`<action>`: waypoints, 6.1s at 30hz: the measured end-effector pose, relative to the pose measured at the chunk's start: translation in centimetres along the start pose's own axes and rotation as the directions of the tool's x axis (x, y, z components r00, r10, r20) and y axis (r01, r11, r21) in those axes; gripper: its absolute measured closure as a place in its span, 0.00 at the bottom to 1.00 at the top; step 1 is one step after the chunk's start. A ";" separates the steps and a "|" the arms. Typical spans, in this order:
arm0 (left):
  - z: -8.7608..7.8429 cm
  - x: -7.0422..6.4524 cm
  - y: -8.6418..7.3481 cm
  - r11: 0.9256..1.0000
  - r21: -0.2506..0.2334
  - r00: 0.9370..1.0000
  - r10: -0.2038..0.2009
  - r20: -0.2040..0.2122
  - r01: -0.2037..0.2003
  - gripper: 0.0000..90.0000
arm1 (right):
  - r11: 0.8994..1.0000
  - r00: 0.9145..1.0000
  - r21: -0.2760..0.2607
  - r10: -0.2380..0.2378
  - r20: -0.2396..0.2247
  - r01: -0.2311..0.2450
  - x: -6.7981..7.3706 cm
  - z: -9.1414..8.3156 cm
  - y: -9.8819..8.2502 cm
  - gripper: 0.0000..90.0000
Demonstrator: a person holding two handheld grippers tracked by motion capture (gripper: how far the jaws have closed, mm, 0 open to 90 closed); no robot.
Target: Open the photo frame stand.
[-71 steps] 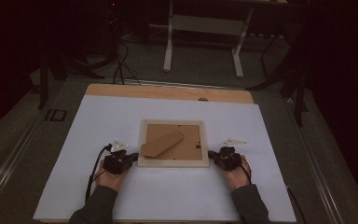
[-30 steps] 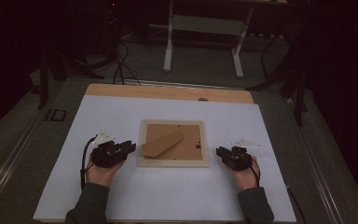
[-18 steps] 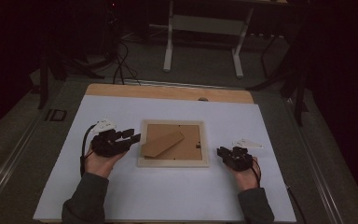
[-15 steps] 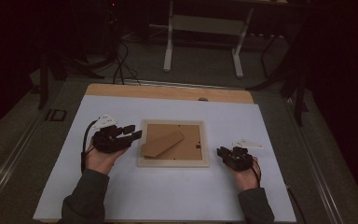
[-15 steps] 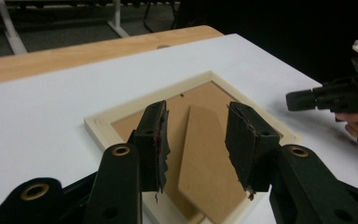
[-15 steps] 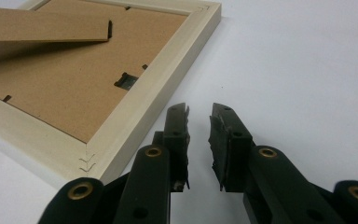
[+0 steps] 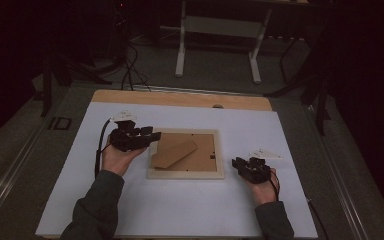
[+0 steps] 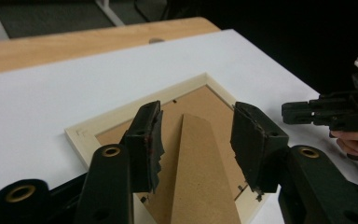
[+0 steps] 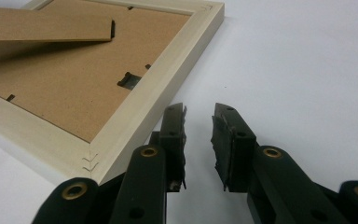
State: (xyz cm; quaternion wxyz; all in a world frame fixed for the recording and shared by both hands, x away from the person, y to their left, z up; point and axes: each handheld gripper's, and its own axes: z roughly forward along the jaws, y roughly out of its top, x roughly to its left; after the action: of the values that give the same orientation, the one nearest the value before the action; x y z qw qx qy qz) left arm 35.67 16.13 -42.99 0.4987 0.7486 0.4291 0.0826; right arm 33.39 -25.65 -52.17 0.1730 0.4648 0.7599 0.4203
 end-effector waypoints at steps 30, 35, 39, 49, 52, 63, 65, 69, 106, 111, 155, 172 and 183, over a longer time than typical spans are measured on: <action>4.0 0.6 1.3 0.978 0.208 1.000 0.014 -0.004 -0.013 0.52 | 1.000 1.000 -0.002 0.006 -0.012 -0.006 0.0 0.2 0.0 0.74; 4.9 0.2 1.4 0.967 0.254 0.999 0.033 -0.012 -0.029 0.56 | 1.000 1.000 0.000 0.006 -0.012 -0.006 0.0 0.2 0.0 0.73; 5.8 0.1 1.3 0.953 0.301 0.999 0.035 0.001 -0.034 0.56 | 1.000 1.000 -0.002 0.009 -0.012 -0.009 -0.1 0.2 0.0 0.73; 7.4 0.3 0.8 0.932 0.362 1.000 0.008 0.025 -0.016 0.52 | 1.000 1.000 -0.005 0.013 -0.014 -0.013 -0.2 0.1 0.0 0.73; 7.6 0.3 0.8 0.932 0.362 1.000 -0.010 0.028 -0.001 0.47 | 1.000 1.000 -0.005 0.012 -0.014 -0.013 -0.2 0.1 0.0 0.72; 8.7 0.3 0.3 0.915 0.402 0.999 -0.014 0.037 -0.002 0.37 | 1.000 1.000 -0.001 0.009 -0.015 -0.009 -0.2 0.2 0.0 0.72; 8.8 0.2 0.2 0.914 0.406 0.999 -0.009 0.038 -0.007 0.37 | 1.000 1.000 0.001 0.006 -0.018 -0.006 -0.1 0.2 0.0 0.72; 9.1 0.3 0.1 0.911 0.412 0.998 -0.033 0.048 0.011 0.36 | 1.000 1.000 0.003 0.004 -0.018 -0.004 -0.1 0.2 0.0 0.72; 10.8 0.7 -1.6 0.856 0.517 0.988 -0.081 0.130 0.002 0.38 | 1.000 1.000 0.009 0.004 -0.017 -0.004 -0.2 0.3 -0.1 0.71; 10.9 0.5 -1.7 0.855 0.519 0.987 -0.073 0.140 -0.010 0.41 | 1.000 1.000 0.012 0.004 -0.018 -0.004 -0.2 0.3 -0.1 0.71; 10.3 -1.0 -1.6 0.864 0.489 0.991 0.071 0.110 -0.116 0.47 | 0.996 0.991 0.043 0.080 -0.110 -0.076 -1.4 2.4 1.7 0.69; 9.1 -2.6 -1.3 0.869 0.437 0.973 0.212 0.092 -0.231 0.47 | 0.997 0.982 0.054 0.070 -0.175 -0.062 -1.4 3.4 5.3 0.61; 8.2 -3.6 -1.2 0.866 0.398 0.952 0.297 0.075 -0.302 0.47 | 0.995 0.983 0.078 0.077 -0.166 -0.064 -1.7 3.8 6.0 0.51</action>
State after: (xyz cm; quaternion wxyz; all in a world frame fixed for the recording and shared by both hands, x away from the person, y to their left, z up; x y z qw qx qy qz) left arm 37.30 8.09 -46.91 0.3164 0.8933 0.3126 0.0641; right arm 40.13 -23.94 -49.82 0.0758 0.4600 0.7696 0.4362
